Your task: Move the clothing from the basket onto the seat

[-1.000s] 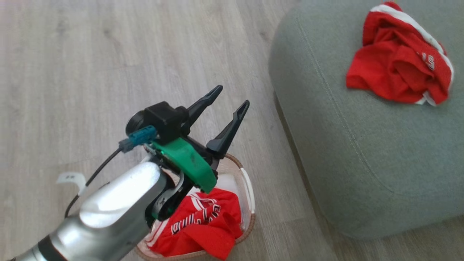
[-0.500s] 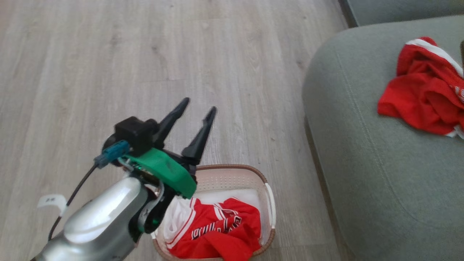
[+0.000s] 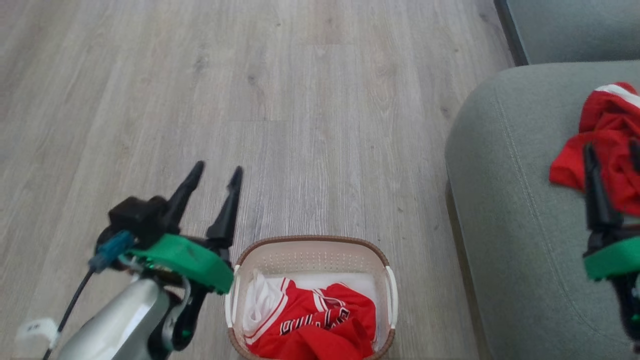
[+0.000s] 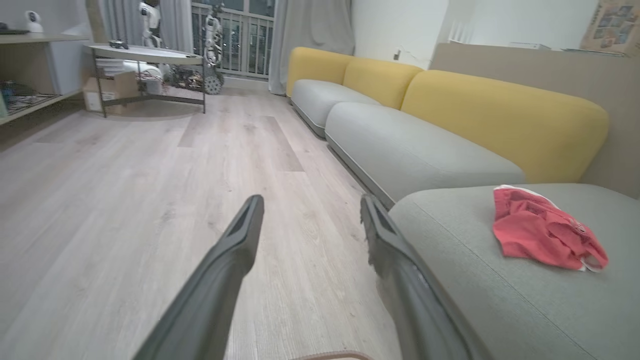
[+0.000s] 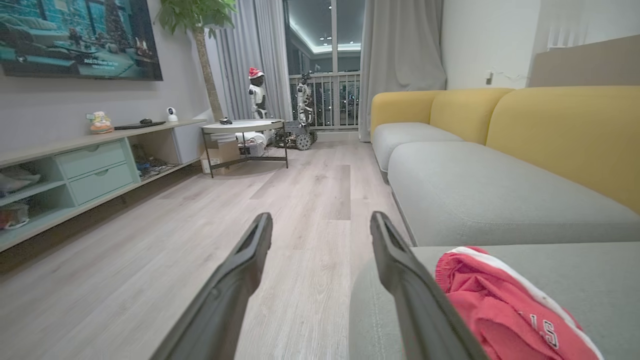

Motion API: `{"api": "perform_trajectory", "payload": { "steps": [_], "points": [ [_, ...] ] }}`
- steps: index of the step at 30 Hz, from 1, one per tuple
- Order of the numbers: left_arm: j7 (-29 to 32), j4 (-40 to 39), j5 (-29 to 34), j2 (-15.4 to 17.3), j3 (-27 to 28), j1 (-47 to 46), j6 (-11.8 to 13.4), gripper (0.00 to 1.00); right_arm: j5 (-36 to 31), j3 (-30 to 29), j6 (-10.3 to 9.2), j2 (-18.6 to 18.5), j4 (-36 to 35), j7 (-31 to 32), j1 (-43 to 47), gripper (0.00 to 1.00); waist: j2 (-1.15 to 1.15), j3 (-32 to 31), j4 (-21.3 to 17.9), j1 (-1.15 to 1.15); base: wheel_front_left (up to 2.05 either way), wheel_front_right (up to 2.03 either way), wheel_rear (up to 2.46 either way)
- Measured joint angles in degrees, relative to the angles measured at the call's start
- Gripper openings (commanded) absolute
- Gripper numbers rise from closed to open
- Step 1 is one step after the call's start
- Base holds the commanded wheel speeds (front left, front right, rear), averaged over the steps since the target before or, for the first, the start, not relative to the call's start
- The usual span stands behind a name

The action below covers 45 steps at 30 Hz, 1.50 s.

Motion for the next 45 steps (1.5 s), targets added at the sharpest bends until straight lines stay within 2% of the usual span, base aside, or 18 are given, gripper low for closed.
{"api": "perform_trajectory", "payload": {
  "steps": [6, 13, 22, 33, 45],
  "points": [
    [-0.04, -1.29, 3.72, 0.12, 6.47, 6.54, 1.93, 1.0, -1.44, 0.82, 0.0, 3.52, -0.74, -4.03, 4.58, 1.0, 0.0, -0.68, 0.89, 0.0, 0.0, 0.0, 0.0],
    [-0.05, -2.74, 9.11, -1.03, 14.27, 13.32, 1.71, 1.0, -4.32, 3.19, 0.0, 5.77, 0.25, -9.03, 6.81, 1.0, 0.0, -0.52, 1.18, 0.0, 0.0, 0.0, 0.0],
    [-0.05, -1.66, 14.7, -5.35, 21.73, 17.2, -2.54, 1.0, -5.78, 4.39, 0.0, 6.97, 4.14, -12.13, 7.83, 1.0, 0.0, -0.16, 1.41, 0.0, 0.0, 0.0, 0.0],
    [-0.07, 0.24, 18.64, -9.25, 26.04, 17.46, -7.2, 1.0, -5.78, 4.41, 0.0, 7.04, 4.66, -12.85, 7.79, 1.0, 0.0, 0.46, 0.97, 0.0, 0.0, 0.0, 0.0],
    [-0.07, 1.57, 20.85, -10.83, 27.65, 18.23, -9.25, 1.0, -5.78, 4.48, 0.0, 7.57, 4.89, -12.95, 7.63, 1.0, 0.0, 0.97, 0.8, 0.0, 0.0, 0.0, 0.0]
  ]
}}
